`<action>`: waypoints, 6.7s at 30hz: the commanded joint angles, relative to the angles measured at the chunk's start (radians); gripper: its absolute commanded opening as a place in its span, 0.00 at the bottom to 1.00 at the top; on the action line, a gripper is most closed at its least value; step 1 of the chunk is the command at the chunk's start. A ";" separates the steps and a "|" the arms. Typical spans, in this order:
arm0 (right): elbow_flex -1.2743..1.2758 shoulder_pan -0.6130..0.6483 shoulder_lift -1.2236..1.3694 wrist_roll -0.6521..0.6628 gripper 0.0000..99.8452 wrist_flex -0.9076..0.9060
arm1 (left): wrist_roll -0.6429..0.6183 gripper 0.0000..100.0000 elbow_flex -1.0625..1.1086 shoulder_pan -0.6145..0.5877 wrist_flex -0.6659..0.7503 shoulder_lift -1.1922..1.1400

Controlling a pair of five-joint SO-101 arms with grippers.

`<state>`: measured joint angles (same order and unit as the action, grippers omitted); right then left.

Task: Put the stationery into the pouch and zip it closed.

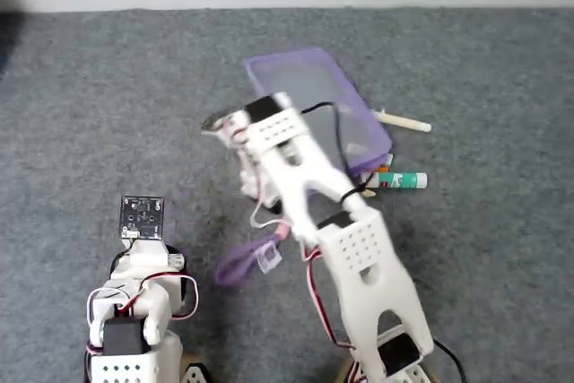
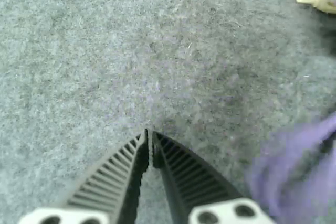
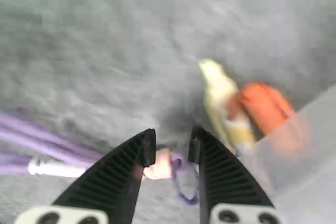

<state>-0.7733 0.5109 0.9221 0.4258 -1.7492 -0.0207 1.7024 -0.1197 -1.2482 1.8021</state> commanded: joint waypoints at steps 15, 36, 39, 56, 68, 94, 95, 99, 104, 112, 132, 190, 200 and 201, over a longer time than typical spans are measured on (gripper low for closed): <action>0.551 -0.166 -0.642 0.008 0.13 -0.045 | -0.005 0.01 -0.021 -0.006 -0.005 0.009; 0.643 -0.024 -0.512 -0.833 0.26 0.228 | -0.005 0.01 -0.021 -0.006 -0.005 0.009; 0.606 -0.044 -0.484 -0.839 0.27 0.259 | -0.005 0.01 -0.021 -0.006 -0.005 0.009; 0.574 -0.150 -0.282 -0.862 0.13 0.360 | -0.005 0.01 -0.021 -0.006 -0.005 0.009; 0.574 -0.128 -0.447 -0.724 0.01 0.177 | -0.005 0.01 -0.021 -0.006 -0.005 0.009; 0.611 0.117 -0.697 -0.270 0.01 -0.022 | -0.005 0.01 -0.021 -0.006 -0.005 0.009; 0.635 0.117 -0.699 -0.249 0.01 -0.013 | -0.005 0.01 -0.021 -0.006 -0.005 0.009; 0.764 0.120 -0.705 -0.195 0.01 0.047 | -0.005 0.01 -0.021 -0.006 -0.005 0.009; 0.847 0.116 -0.707 -0.198 0.01 0.076 | -0.005 0.01 -0.021 -0.006 -0.005 0.009; 0.844 0.122 -0.785 -0.195 0.01 0.107 | -0.002 0.01 -0.021 -0.005 -0.005 0.009; 0.887 0.085 -0.835 -0.210 0.03 0.223 | 0.072 0.10 -0.159 -0.005 0.140 0.008; 1.002 0.096 -1.113 -0.270 0.01 0.268 | -0.155 0.27 -0.094 0.247 0.305 0.008; 1.000 0.099 -1.199 -0.213 0.01 0.266 | -0.152 0.27 -0.091 0.299 0.319 0.006; 0.999 0.099 -1.199 -0.213 0.01 0.266 | -0.153 0.27 -0.091 0.331 0.322 0.006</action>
<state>0.2424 0.6015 -0.2271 0.2002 -1.4791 -0.1665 1.6303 0.1519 -0.9490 1.8021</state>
